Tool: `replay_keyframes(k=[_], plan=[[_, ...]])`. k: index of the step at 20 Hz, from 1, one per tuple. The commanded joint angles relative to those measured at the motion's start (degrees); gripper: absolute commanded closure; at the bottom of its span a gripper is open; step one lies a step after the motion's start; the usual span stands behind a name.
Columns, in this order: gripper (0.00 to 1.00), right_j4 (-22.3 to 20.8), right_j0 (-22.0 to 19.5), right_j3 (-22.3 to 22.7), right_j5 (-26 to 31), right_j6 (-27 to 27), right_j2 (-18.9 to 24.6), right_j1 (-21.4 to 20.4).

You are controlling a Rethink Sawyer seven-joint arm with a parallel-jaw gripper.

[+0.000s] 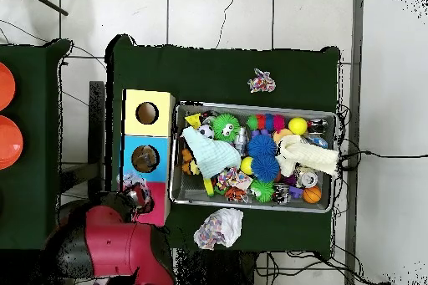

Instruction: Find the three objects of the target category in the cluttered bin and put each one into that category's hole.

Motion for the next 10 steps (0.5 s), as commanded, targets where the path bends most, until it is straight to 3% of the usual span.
replay_keyframes(k=[1, 10], plan=[[1.0, 2.63, -0.11, -3.06, 6.33, 15.54, 1.03, 2.59], [1.0, 3.32, -0.66, -1.78, 2.86, 15.59, 2.17, 3.44]])
